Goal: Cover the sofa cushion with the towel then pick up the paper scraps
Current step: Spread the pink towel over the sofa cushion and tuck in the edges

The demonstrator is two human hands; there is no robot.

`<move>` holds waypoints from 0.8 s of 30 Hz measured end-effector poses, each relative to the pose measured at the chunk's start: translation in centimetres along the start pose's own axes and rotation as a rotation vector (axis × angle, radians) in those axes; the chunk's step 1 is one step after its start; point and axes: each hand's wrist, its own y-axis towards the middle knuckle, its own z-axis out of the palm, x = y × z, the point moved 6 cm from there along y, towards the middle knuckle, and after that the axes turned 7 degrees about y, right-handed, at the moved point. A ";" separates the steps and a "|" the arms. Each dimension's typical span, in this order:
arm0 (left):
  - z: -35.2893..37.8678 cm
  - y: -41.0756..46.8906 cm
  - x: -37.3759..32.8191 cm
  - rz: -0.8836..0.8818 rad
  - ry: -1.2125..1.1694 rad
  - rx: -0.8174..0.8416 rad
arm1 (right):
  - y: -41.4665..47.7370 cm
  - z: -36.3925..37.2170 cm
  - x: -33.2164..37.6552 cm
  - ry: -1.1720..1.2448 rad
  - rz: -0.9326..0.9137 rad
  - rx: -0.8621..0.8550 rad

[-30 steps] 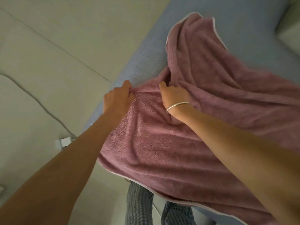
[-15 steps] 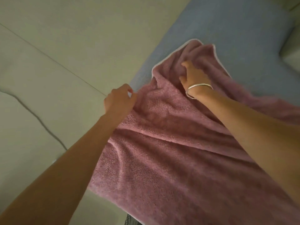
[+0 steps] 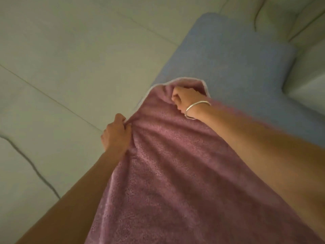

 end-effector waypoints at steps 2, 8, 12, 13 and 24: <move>0.5 1.0 -1.0 -0.018 -0.029 0.010 | -0.2 -0.4 -1.5 0.031 0.002 -0.010; -0.7 5.5 -10.9 0.269 -0.085 -0.048 | 1.2 -2.8 -8.2 0.070 0.252 -0.142; 1.5 8.0 -16.7 0.472 0.024 0.134 | 1.9 -2.4 -8.5 0.058 0.222 -0.093; 1.9 8.5 -17.4 0.501 0.071 0.174 | 2.0 -2.3 -8.2 0.038 0.191 -0.090; -1.8 10.8 -22.6 0.500 0.127 -0.144 | 7.0 -10.2 -6.6 -0.023 0.103 -0.406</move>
